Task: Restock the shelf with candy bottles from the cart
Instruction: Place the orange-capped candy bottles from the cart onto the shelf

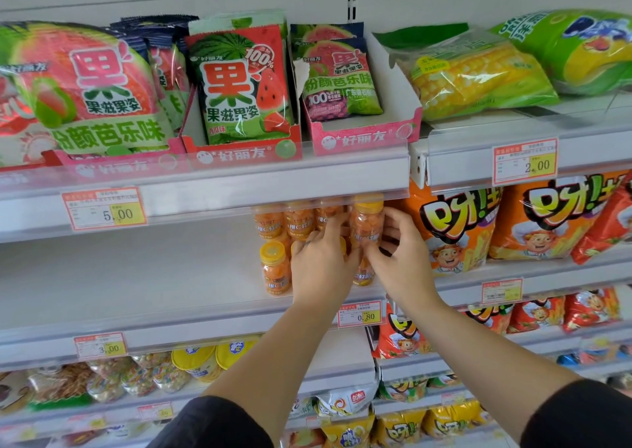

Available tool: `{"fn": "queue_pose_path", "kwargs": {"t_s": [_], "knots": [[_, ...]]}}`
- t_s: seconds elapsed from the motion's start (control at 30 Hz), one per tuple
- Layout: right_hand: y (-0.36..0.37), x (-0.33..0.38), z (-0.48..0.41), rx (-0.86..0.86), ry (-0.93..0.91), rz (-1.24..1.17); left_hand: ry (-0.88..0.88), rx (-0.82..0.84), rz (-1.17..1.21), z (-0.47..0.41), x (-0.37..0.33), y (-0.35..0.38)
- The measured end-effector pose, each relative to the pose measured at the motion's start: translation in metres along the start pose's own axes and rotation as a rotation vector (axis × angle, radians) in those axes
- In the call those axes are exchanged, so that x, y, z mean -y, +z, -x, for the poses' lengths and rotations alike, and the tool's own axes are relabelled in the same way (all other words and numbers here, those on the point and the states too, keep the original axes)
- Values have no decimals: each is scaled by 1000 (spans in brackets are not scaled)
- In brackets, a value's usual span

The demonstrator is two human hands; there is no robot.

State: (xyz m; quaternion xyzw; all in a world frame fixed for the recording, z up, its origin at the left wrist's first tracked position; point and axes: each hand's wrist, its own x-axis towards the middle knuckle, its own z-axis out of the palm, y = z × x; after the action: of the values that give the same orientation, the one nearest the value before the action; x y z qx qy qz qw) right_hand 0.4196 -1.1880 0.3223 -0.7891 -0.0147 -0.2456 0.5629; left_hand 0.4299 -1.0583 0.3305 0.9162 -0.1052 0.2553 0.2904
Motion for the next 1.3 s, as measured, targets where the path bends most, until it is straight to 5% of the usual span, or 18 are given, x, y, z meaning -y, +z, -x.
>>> {"fn": "queue_pose_path", "kwargs": {"t_s": [1.3], "knots": [[2,0,-1,40,46,-46,23,2,-50,-2,6,-1]]}}
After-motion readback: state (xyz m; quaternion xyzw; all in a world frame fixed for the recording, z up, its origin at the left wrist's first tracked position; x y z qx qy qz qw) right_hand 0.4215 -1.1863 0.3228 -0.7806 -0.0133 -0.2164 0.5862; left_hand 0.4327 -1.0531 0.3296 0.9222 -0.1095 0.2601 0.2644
